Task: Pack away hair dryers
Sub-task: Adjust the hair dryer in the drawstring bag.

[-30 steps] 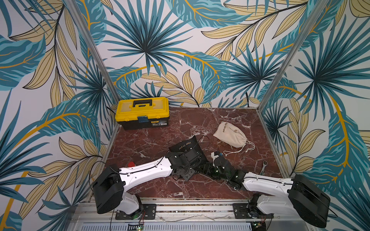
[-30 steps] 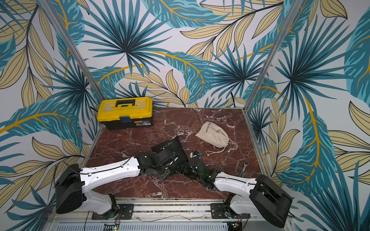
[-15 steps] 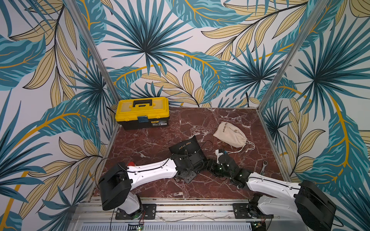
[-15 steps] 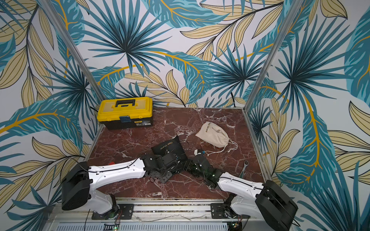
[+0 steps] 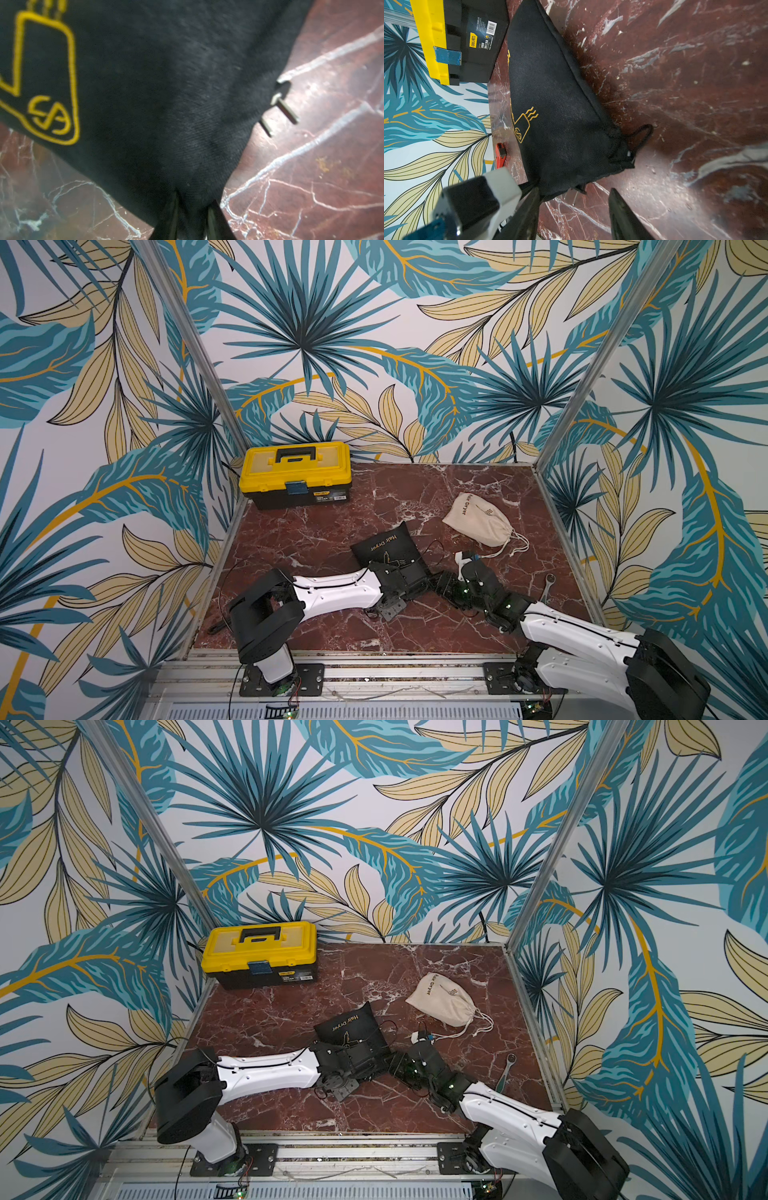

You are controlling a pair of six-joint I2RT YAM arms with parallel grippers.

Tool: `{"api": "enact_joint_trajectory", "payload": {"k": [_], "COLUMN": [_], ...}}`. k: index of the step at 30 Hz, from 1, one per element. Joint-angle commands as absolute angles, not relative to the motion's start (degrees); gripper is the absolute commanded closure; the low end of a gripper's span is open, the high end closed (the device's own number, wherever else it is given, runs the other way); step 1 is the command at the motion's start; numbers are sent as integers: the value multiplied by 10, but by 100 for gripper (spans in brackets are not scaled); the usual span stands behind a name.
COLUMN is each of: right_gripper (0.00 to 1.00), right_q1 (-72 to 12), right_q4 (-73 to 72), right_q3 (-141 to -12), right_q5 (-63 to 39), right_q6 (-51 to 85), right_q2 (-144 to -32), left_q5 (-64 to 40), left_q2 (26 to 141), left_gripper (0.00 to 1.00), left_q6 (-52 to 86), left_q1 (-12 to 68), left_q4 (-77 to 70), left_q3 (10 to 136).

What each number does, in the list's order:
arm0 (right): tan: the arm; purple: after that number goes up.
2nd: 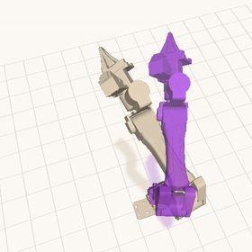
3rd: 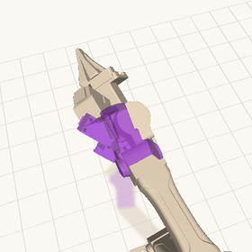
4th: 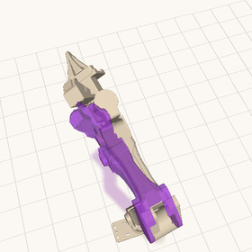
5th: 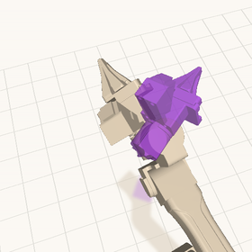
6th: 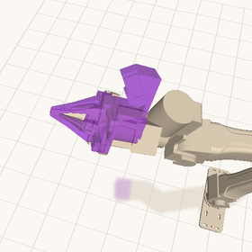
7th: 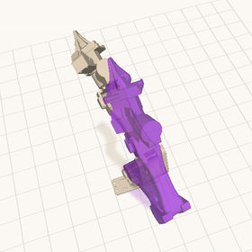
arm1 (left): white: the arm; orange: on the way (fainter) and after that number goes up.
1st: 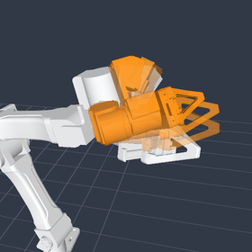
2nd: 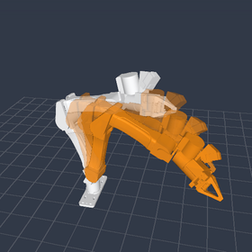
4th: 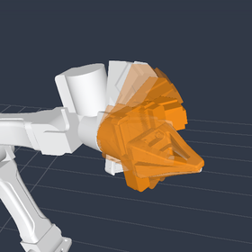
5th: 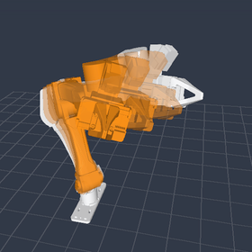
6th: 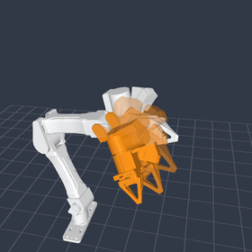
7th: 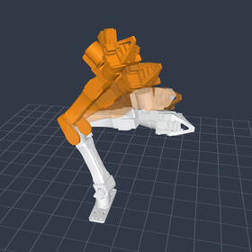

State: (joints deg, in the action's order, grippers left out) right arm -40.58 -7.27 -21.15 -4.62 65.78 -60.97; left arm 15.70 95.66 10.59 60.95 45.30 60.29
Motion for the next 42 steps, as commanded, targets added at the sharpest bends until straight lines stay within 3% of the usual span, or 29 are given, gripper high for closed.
{"api": "enact_joint_trajectory", "payload": {"k": [1,5,9,15,24,39,42], "right_gripper": [47,49,54,55,58,59,53], "right_q1": [-404,-405,-416,-433,-434,-434,-434], "right_q4": [-78,-109,-118,-110,-150,-179,-134], "right_q3": [-200,-195,-191,-194,-217,-257,-267], "right_q5": [-76,-109,-112,-74,-41,-36,-11], "right_q6": [658,649,640,620,574,565,551], "right_q2": [-613,-627,-623,-618,-705,-803,-779], "left_q5": [178,167,152,117,89,69,69], "left_q2": [946,926,922,924,917,918,917], "left_gripper": [92,100,100,100,100,100,100], "left_q6": [106,104,108,127,168,182,187], "left_q1": [611,611,611,611,604,603,602], "left_q4": [446,447,448,448,448,448,447], "left_q3": [646,674,701,705,713,728,729]}}
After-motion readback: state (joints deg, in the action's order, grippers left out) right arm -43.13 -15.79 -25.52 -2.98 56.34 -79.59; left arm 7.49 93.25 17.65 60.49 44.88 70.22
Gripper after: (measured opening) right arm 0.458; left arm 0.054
